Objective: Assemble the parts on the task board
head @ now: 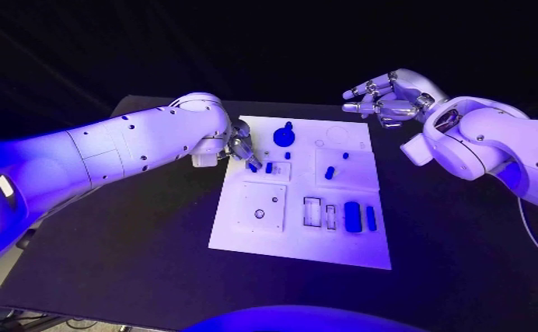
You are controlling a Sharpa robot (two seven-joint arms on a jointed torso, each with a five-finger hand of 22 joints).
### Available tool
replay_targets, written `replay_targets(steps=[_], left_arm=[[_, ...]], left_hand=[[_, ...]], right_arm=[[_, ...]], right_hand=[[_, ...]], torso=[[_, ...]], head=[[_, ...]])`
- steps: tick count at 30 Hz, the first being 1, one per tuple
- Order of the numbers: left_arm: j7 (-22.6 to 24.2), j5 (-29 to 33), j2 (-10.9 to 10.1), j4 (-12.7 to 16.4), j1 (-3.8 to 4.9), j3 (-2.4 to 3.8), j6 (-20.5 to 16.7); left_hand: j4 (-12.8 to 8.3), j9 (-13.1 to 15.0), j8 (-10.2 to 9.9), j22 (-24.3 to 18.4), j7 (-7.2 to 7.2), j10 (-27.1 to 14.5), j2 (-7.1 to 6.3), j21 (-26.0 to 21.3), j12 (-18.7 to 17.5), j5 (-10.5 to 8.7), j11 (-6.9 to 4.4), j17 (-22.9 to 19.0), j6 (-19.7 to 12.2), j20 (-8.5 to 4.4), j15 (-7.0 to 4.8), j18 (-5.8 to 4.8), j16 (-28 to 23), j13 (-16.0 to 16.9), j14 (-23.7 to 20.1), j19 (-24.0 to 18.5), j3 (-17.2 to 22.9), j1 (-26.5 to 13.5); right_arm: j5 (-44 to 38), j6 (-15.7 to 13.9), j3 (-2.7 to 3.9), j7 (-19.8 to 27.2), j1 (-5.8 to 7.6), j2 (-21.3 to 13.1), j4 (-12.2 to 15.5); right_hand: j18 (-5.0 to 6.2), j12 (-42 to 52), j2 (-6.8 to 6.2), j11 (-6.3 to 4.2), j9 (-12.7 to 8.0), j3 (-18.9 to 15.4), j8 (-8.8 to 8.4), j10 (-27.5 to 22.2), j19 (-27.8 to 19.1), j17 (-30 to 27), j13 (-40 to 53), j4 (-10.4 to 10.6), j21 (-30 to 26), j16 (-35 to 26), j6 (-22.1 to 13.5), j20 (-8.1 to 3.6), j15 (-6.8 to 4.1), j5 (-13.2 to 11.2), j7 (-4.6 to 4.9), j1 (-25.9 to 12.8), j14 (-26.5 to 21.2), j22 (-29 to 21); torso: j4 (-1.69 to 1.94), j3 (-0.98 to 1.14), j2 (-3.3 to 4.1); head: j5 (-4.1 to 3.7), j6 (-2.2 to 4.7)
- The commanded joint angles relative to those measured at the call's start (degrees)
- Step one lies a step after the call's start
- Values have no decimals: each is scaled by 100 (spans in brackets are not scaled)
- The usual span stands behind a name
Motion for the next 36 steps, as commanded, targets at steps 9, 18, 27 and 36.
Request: replay_targets(steps=[9,18,27,36], left_arm=[[-165,35,47,-11,-86,-58,364],[-198,35,64,-14,-86,-58,290],[-214,35,84,-18,-86,-58,241],[-246,35,96,-44,-87,-58,122]], left_hand=[[66,-51,-32,896,-20,75,-12,66,60,29,-6,1508,116,-3,-35,-61,14,50,593,315,-195,-173],[161,-90,-50,948,-26,111,-13,108,89,30,-11,1508,172,-7,-40,-74,14,86,593,337,-374,-322],[242,-120,-62,977,-29,131,-36,130,100,30,-14,1508,212,-10,-42,-81,14,104,593,349,-532,-431],[428,-150,-73,978,-12,130,-119,127,78,26,0,1508,249,-7,-34,-80,14,88,593,346,-882,-666]], right_arm=[[-46,68,0,-1,-4,-6,11],[-45,66,0,-3,-4,-13,15],[-41,62,0,0,-3,-17,16],[-38,59,0,3,-3,-21,21]], right_hand=[[100,40,56,20,1,-47,24,-30,-34,-4,-9,13,-27,-35,-39,-17,41,20,4,-38,112,-9],[100,43,62,21,1,-63,25,-29,-33,-7,-11,28,-27,-39,-40,-17,42,21,4,-53,112,-9],[100,45,64,21,1,-71,25,-29,-33,-10,-12,36,-28,-42,-41,-17,42,22,4,-60,111,-9],[102,47,66,21,0,-80,25,-28,-38,-17,-13,44,-34,-50,-42,-17,43,23,4,-67,110,-19]], torso=[[1,0,-1],[3,1,-2],[5,-1,-2],[4,-1,-5]], head=[[-4,-13],[-14,-25],[-23,-31],[-20,-27]])
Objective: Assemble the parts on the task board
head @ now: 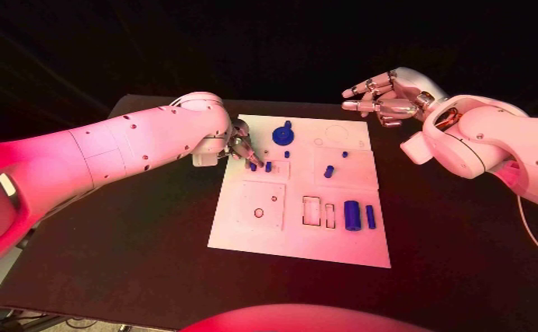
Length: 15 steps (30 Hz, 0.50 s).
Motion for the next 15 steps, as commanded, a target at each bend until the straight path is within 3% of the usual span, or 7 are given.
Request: replay_targets(steps=[1,7,15], left_arm=[[-84,54,23,1,-79,-52,113],[-18,45,-10,29,-79,-30,-61],[52,39,-101,129,-74,10,-308]], left_hand=[[79,-12,-42,985,7,27,-36,35,-4,28,21,1509,47,-6,-34,-82,14,-13,593,348,-185,-129],[270,-39,-56,965,1,28,-53,12,-10,28,14,1509,49,-11,-43,-74,14,-6,593,336,-796,-239],[401,-58,-61,939,-2,13,92,-17,-33,30,11,1509,41,-19,-51,-65,14,-17,593,322,-1249,-105]], right_arm=[[-38,60,0,13,-4,0,12],[-36,59,0,14,-4,-2,10],[-36,66,0,8,-4,0,3]], right_hand=[[103,25,19,13,0,-40,25,-38,-42,-6,-8,3,-38,-29,-43,-17,43,24,5,-23,110,-10],[104,25,19,13,0,-43,25,-38,-44,-7,-8,5,-40,-30,-44,-16,43,24,5,-25,109,-14],[104,26,20,13,0,-45,25,-38,-45,-8,-9,7,-42,-32,-45,-16,43,25,5,-26,109,-16]], torso=[[3,-2,-4],[3,-8,-2],[-4,1,-3]], head=[[4,11],[4,7],[8,13]])
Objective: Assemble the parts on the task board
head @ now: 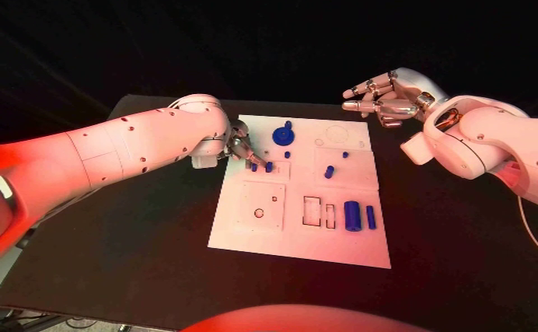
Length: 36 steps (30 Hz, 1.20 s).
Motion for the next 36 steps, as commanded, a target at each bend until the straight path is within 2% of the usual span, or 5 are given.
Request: replay_targets(steps=[1,21,25,28,36], left_arm=[[49,26,-27,49,-35,5,-160],[1152,467,-250,270,77,190,-1539],[2006,454,-173,262,78,169,-1895],[2627,281,-75,244,58,112,-2100],[3368,-704,194,100,-81,-14,-2572]], left_hand=[[21,-8,-6,929,10,9,81,-27,-38,12,11,1509,10,-19,-51,-61,14,-14,593,317,-89,38],[79,-124,-130,38,190,-752,301,-901,-1051,112,161,1450,-418,76,59,170,-38,-1086,572,-104,-515,651],[-223,-484,-565,-2747,588,-2137,309,-3959,-2254,103,553,-530,-1193,340,406,739,-2081,-2070,-605,-1857,-429,1601],[-617,-942,-1007,-3204,882,-2746,335,-4707,-3031,100,780,-2226,-1408,538,684,733,-4072,-2672,-2113,-2373,59,2558],[-1056,-2154,-2008,-3469,677,-2220,-170,-5042,-4420,103,839,-3021,-792,592,681,843,-4553,-4338,-1932,-2103,771,3043]], right_arm=[[-37,67,0,7,-4,3,3],[-37,74,-1,-3,-4,0,-12],[-37,72,-1,-3,-4,1,-13],[-37,73,-1,-2,-4,5,-14],[-37,81,-2,3,-5,16,-18]], right_hand=[[104,26,21,13,0,-29,25,-39,-24,-8,-9,-9,-19,-32,-45,5,43,25,5,-27,109,-8],[105,27,25,13,0,-33,24,-40,-27,-9,-10,-7,-23,-34,-47,5,43,29,5,-24,108,-13],[105,27,25,13,0,-33,24,-40,-27,-9,-10,-7,-23,-34,-47,5,43,29,5,-24,108,-13],[105,29,28,12,0,-37,25,-40,-26,-12,-11,-5,-23,-37,-48,5,43,34,4,-22,107,-12],[105,29,34,12,0,-36,25,-40,-26,-12,-12,-5,-23,-38,-48,5,43,38,4,-15,107,-11]], torso=[[-6,5,0],[-7,2,6],[3,6,2],[-2,1,8],[-8,-4,11]], head=[[2,3],[-66,38],[-98,59],[-118,88],[-173,131]])
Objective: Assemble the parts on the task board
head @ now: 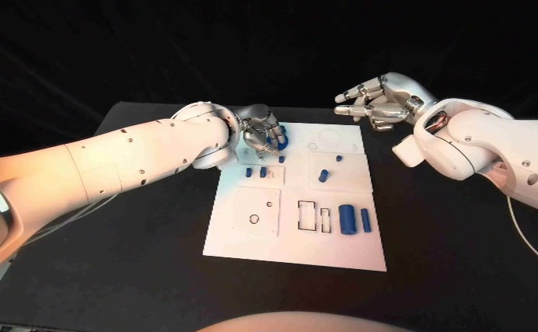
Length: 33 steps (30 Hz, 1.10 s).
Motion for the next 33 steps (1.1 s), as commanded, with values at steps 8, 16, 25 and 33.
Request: replay_targets(steps=[8,16,25,33], left_arm=[[803,-1441,289,-337,-127,-52,-347],[470,-1752,433,-488,-162,-68,-66],[202,-1985,522,-531,-167,-69,133],[122,-2095,607,-638,-169,-69,271]], left_hand=[[-110,-586,-488,-49,-10,595,-186,-15,-687,13,-28,4,642,-31,-75,61,418,-901,733,555,99,-405],[-96,-766,-624,736,-14,872,-145,921,-842,11,-88,1501,958,-93,-140,-96,2105,-1131,1637,1345,-29,-549],[-111,-879,-732,1747,-25,983,-115,2016,-963,13,-100,2151,1085,-114,-157,-286,2817,-1254,1913,1758,-85,-574],[-169,-933,-769,2498,-49,1119,-37,2831,-1028,16,-131,2521,1209,-143,-188,-427,3199,-1319,2091,2018,36,-493]], right_arm=[[-37,89,-2,16,-8,16,0],[-37,99,-2,19,-9,21,0],[-37,103,-2,25,-9,27,2],[-37,104,-2,30,-10,34,3]], right_hand=[[105,29,34,11,0,-37,25,-40,-26,-8,-7,-4,-23,-38,-48,5,43,38,4,-16,107,-4],[105,31,43,10,0,-38,26,-41,-26,-2,-9,-4,-23,-33,-48,5,42,43,3,-7,109,-4],[105,31,43,10,0,-38,26,-41,-26,-2,-9,-4,-23,-33,-48,5,42,43,3,-7,109,-4],[105,31,43,10,0,-38,26,-41,-26,-2,-9,-4,-23,-33,-48,5,42,43,3,-7,109,-4]], torso=[[-1,10,-1],[1,11,-3],[1,14,-9],[-4,15,-6]], head=[[-42,35],[-47,26],[-47,11],[-46,10]])
